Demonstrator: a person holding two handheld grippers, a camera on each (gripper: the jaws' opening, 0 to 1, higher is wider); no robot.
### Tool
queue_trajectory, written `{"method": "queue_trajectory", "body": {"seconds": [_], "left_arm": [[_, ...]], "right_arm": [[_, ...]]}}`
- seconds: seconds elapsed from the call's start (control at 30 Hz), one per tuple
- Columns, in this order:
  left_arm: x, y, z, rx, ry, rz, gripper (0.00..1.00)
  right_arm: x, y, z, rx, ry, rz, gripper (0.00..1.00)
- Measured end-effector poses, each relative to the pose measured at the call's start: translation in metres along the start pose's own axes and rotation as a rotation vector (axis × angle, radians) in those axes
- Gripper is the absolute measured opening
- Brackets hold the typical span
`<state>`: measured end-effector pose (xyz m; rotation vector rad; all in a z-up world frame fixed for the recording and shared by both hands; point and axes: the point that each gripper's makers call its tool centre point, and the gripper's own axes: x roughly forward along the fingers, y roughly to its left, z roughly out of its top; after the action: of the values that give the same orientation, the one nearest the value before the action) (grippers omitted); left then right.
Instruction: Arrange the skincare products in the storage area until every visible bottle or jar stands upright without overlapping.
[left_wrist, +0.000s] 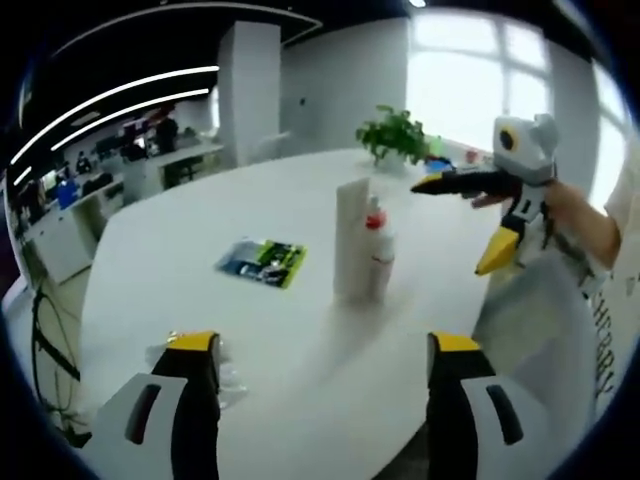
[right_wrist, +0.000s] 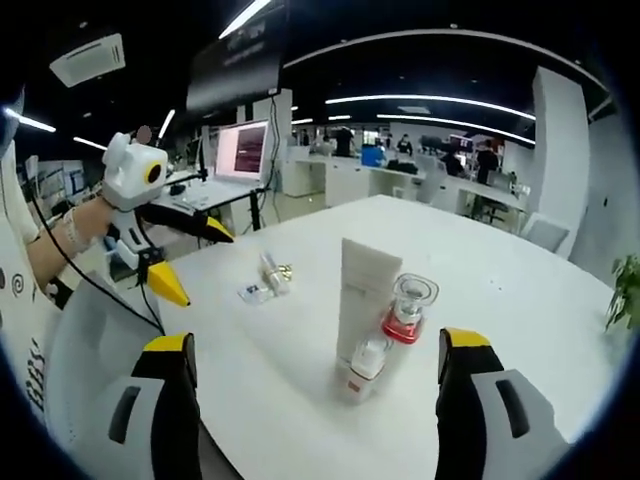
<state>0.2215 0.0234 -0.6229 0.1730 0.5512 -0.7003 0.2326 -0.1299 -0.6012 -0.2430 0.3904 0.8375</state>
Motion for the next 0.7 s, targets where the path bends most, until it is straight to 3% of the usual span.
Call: {"method": "queue_trajectory", "body": {"seconds": [0.33,0.7], "left_arm": [[-0.003,0.000,0.000,-0.002,-0.005,-0.003,0.84],[-0.005,-0.001,0.000,-0.006,-0.003,-0.010,0.93]], "right_arm": [[0.003,0.008,-0.010,-0.001,0.054,0.029,1.00],[0.005,0.007,-0.010,-0.005,0.058,0.026,1.00]]}}
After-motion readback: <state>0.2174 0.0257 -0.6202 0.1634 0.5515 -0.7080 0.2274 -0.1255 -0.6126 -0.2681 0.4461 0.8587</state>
